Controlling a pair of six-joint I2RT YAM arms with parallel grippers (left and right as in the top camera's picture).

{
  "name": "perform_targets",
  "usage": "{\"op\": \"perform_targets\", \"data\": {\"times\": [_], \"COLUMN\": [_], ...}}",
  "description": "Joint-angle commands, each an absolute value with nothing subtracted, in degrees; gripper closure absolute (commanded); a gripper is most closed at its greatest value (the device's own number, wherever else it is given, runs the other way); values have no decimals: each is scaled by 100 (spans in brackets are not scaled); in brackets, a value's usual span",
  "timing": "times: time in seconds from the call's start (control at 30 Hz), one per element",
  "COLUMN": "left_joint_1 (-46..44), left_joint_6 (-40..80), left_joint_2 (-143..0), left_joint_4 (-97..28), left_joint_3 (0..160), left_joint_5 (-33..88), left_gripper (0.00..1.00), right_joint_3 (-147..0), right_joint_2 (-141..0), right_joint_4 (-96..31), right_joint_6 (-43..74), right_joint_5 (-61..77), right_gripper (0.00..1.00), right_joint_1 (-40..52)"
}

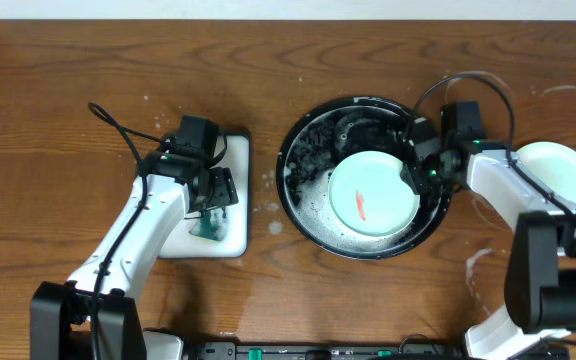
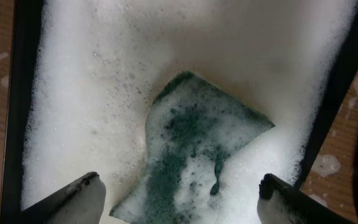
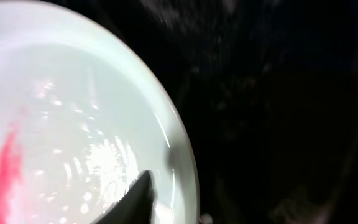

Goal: Clean dirty plates on tray and stack at the side
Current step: 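Grip the remaining pale green plate's rim and pull it to tray center, then grasp the green sponge from the foam dish with the left gripper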

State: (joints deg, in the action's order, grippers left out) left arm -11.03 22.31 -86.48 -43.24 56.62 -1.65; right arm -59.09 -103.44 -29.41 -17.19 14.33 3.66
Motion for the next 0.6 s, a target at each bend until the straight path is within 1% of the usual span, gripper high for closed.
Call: {"op": "perform_targets", "data": {"times": [0.0, 0.03, 0.23, 0.37, 0.57], "left_joint_1": [-1079, -1079, -1079, -1079, -1079], "left_joint_6": [2217, 2217, 2215, 2217, 2217], "left_joint_2": [-8652, -8652, -8652, -8652, -8652], "left_joint_4": [-4340, -4340, -4340, -4340, -4340], "left_joint_3": [5653, 5653, 5653, 5653, 5653], "left_joint_5": [-191, -191, -191, -191, -191], "left_gripper": [18, 18, 18, 18, 18], "right_joint_3": [-5913, -5913, -5916, -5916, -5913], "right_joint_2": [-10558, -10567, -10175, -9920, -9929], "right_joint_4": [-2950, -2932, -3028, -3444, -3472], "right_joint_6": [-1247, -895, 1166, 1946, 1752], "right_joint_5": [1293, 1157, 987, 580, 578], "right_gripper": [95, 99, 99, 99, 99], "right_joint_1": [329, 331, 360, 438, 521]}}
